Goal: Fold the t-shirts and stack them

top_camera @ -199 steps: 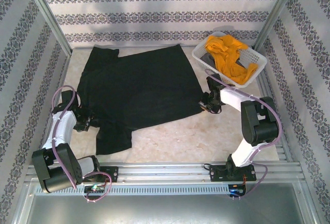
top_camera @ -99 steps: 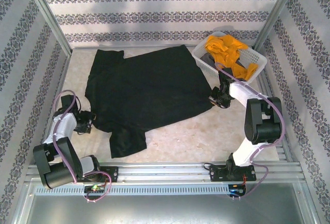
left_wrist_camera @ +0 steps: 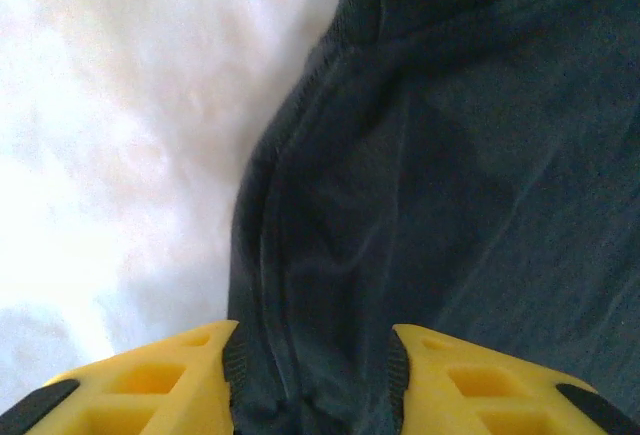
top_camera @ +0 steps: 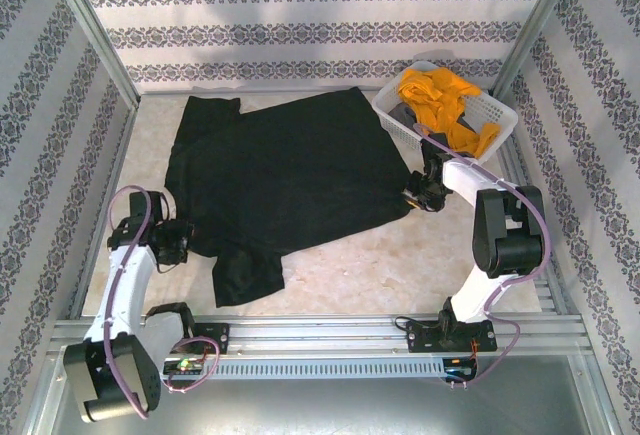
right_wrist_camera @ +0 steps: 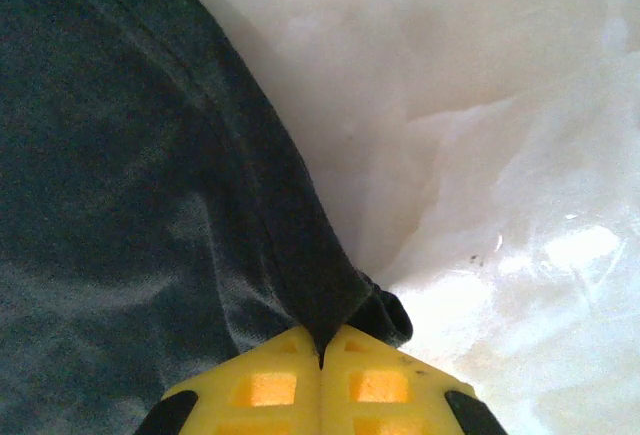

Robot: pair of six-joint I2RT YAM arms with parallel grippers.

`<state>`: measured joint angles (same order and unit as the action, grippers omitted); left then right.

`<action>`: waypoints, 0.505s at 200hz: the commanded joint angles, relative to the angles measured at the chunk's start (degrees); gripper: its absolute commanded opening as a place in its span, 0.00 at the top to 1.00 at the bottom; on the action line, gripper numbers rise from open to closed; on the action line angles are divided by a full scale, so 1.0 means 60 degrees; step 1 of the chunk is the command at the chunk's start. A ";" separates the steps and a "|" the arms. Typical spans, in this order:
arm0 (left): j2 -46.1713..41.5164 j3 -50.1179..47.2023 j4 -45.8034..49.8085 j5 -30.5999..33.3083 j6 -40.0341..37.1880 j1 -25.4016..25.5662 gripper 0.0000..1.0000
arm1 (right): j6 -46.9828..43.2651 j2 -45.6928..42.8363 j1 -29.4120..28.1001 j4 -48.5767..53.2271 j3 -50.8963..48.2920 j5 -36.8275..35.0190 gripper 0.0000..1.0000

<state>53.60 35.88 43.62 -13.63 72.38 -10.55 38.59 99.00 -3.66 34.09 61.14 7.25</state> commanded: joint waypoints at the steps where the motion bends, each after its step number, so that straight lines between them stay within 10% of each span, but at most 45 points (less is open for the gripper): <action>1: -0.0006 0.0234 0.0781 0.0404 0.1451 0.0837 0.60 | -0.0031 0.0062 -0.0122 0.0149 0.0184 0.0133 1.00; 101: 0.1598 -0.0017 -0.0247 0.0465 0.1593 0.1582 0.59 | 0.0058 -0.0093 -0.0137 0.0076 0.0017 0.0152 1.00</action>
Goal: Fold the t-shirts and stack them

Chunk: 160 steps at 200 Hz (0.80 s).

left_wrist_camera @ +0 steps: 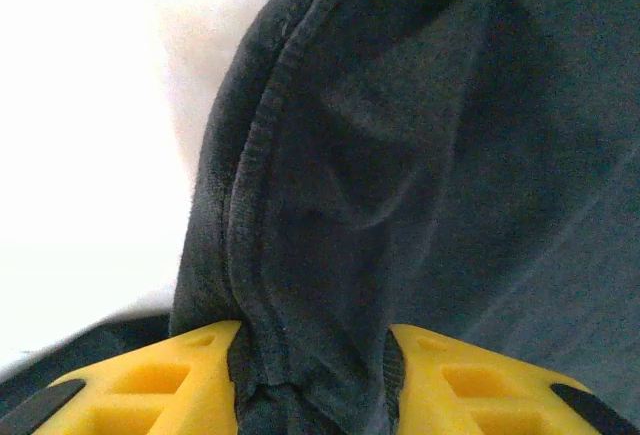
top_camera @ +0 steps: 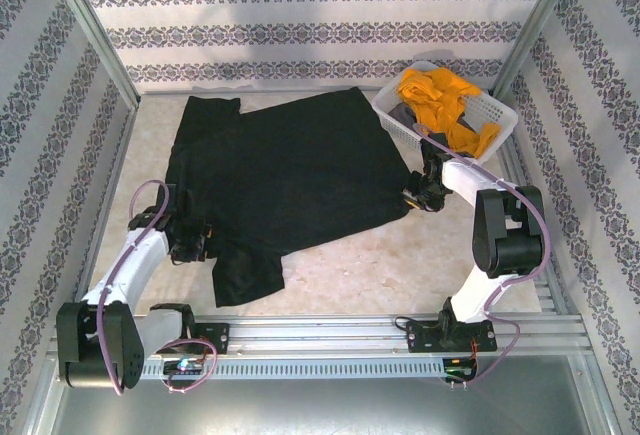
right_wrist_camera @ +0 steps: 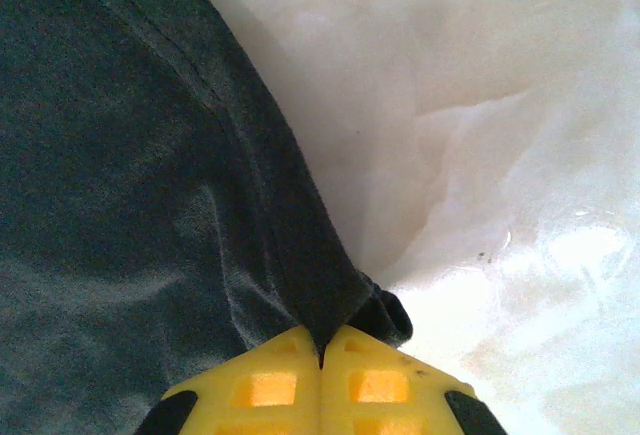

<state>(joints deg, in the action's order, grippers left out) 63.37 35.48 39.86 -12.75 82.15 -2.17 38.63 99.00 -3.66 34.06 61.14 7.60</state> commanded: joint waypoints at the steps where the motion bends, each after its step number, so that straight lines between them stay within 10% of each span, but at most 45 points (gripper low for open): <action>1: -0.0045 0.0033 0.0377 0.0322 -0.0037 0.0187 0.59 | 0.0051 -0.0086 -0.0137 0.0080 0.0018 0.0095 1.00; 83: 0.0127 -0.0618 0.0313 0.0499 -0.0090 0.0233 0.54 | 0.0117 -0.0022 -0.0247 0.0080 0.0063 0.0126 1.00; 160: 0.0511 -0.0637 0.0354 0.1637 -0.1365 -0.0257 0.72 | 0.0095 -0.0108 -0.0269 0.0174 0.0122 -0.0077 1.00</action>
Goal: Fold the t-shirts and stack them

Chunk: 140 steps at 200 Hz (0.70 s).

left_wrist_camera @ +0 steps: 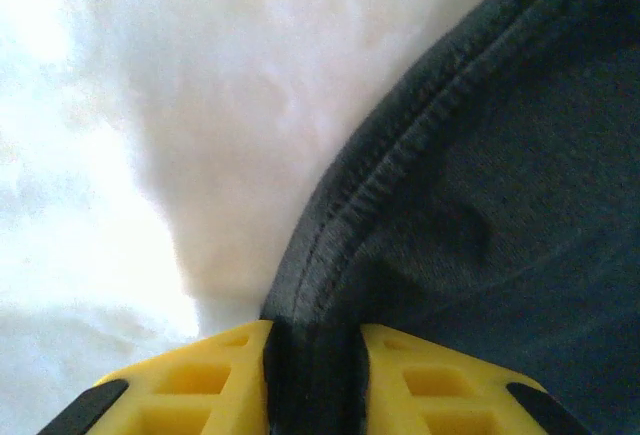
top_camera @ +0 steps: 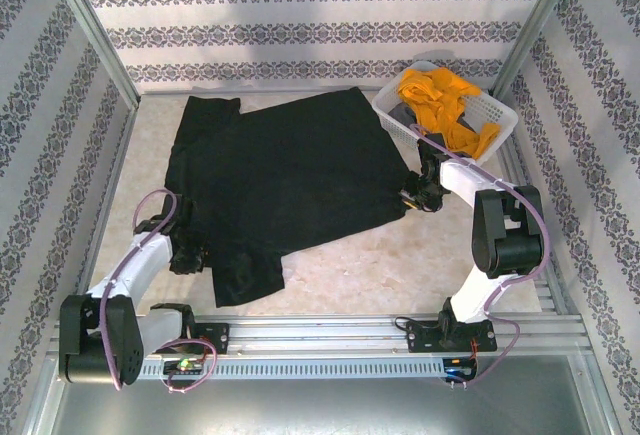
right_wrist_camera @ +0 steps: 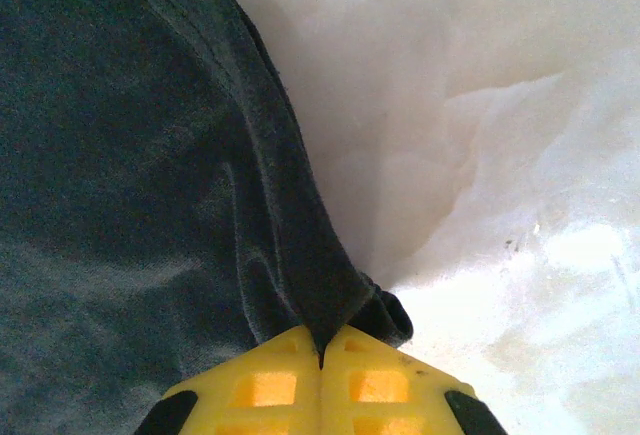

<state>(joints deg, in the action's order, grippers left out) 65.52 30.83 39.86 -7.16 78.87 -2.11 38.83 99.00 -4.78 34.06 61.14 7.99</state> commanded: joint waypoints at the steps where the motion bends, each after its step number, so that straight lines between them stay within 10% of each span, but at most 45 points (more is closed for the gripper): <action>1: 0.0154 0.0152 0.0371 0.0729 -0.0844 -0.0273 0.72 | 0.0069 -0.0108 -0.0083 0.0178 0.0129 -0.0151 1.00; 63: 0.0105 0.0239 0.0810 0.0633 -0.2185 -0.1054 0.74 | -0.0138 -0.0171 -0.0053 0.0357 0.0254 -0.0270 1.00; 107: -0.1340 0.0536 0.1511 0.0328 -0.1585 -0.0471 0.48 | -0.0145 -0.0211 -0.0050 0.0343 0.0239 -0.0157 1.00; 140: -0.1573 0.0070 0.1251 -0.0299 -0.0650 0.0038 0.47 | -0.0158 -0.0153 -0.0061 0.0295 0.0226 -0.0092 1.00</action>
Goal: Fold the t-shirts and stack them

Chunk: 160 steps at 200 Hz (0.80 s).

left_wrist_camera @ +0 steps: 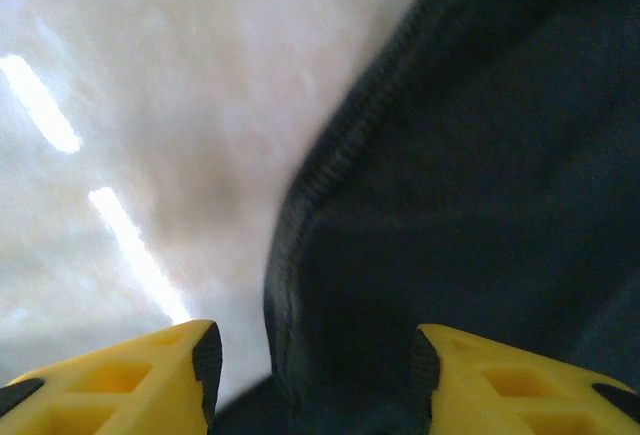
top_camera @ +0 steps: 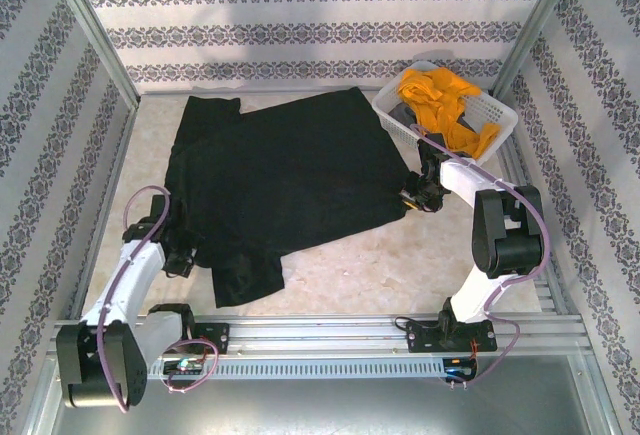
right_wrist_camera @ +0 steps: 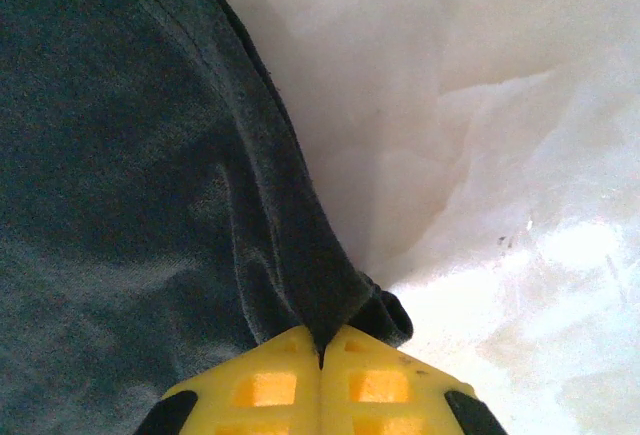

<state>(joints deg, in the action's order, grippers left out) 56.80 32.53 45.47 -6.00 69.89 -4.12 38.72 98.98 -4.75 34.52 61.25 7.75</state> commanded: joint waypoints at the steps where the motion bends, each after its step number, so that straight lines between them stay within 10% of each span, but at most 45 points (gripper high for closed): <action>1: -0.0120 -0.0240 0.0279 -0.0508 0.0884 0.0383 0.47 | -0.0140 -0.0142 -0.0068 0.0221 0.0207 -0.0049 1.00; 160: 0.0539 -0.0992 -0.0703 0.0369 0.0742 0.0685 0.75 | -0.0037 -0.0477 -0.0115 0.0151 -0.0069 -0.0041 1.00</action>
<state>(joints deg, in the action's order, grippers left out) 60.18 25.96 40.69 -8.91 76.75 -0.69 38.76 97.97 -4.78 34.50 61.23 7.77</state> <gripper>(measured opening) 0.273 0.055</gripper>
